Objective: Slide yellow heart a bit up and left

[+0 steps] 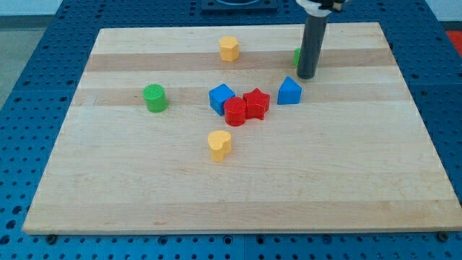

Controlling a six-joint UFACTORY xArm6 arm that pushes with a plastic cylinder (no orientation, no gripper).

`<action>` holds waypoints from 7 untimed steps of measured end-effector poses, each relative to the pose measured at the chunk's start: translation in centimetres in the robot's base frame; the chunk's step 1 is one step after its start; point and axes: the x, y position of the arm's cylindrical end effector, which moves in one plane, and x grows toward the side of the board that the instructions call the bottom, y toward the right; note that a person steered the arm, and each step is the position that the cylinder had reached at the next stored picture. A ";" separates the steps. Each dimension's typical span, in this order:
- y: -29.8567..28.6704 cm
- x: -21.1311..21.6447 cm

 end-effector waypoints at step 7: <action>-3.0 3.9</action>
